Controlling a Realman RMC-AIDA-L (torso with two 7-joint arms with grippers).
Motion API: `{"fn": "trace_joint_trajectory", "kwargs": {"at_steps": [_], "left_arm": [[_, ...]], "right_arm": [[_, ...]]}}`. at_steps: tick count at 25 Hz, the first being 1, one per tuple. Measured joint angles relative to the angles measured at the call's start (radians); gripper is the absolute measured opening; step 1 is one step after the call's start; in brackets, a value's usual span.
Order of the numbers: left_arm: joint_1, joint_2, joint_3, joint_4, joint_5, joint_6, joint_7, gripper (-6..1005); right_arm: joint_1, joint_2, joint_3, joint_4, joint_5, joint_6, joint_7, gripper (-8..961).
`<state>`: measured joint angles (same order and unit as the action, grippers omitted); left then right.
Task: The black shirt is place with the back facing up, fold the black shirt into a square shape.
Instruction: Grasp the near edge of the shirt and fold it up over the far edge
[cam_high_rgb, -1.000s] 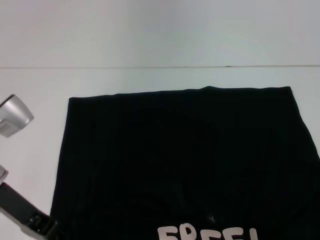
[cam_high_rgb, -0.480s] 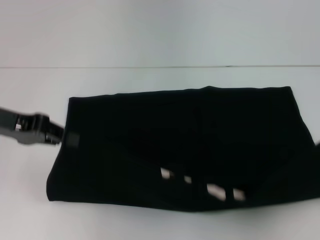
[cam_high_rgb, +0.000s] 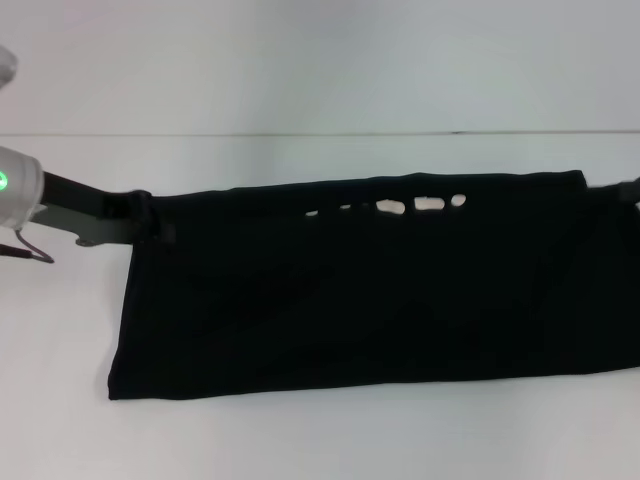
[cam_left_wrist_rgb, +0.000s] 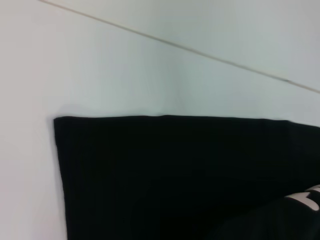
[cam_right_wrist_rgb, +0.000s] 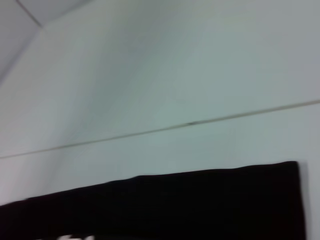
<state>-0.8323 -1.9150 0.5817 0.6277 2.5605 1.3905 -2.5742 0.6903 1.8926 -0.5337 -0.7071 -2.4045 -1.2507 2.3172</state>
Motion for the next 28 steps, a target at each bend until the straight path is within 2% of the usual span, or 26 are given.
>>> {"fn": "trace_joint_trajectory", "kwargs": {"at_steps": [4,10,16,21,24,28], "left_arm": [[-0.003,-0.015,0.044,0.004,-0.001,-0.051,-0.03,32],[0.004,-0.022,0.034,0.071,-0.032,-0.057,-0.044,31],[-0.006,-0.016,0.053,0.091,-0.023,-0.109,-0.084,32],[-0.009,-0.027,0.111,0.066,-0.021,-0.22,-0.113,32],[-0.009,-0.042,0.124,0.041,-0.02,-0.294,-0.109,32],[-0.008,-0.051,0.138,0.012,-0.02,-0.365,-0.106,32]], "right_arm": [[0.033,0.015,-0.103,0.043,-0.022,0.116,0.047,77],[0.054,0.02,-0.112,-0.007,-0.031,0.129,0.114,83],[0.089,0.029,-0.123,-0.021,-0.031,0.18,0.134,89],[0.121,0.043,-0.191,0.055,-0.039,0.318,0.132,94],[0.13,0.048,-0.232,0.119,-0.039,0.427,0.133,97],[0.133,0.053,-0.251,0.172,-0.039,0.522,0.134,101]]}}
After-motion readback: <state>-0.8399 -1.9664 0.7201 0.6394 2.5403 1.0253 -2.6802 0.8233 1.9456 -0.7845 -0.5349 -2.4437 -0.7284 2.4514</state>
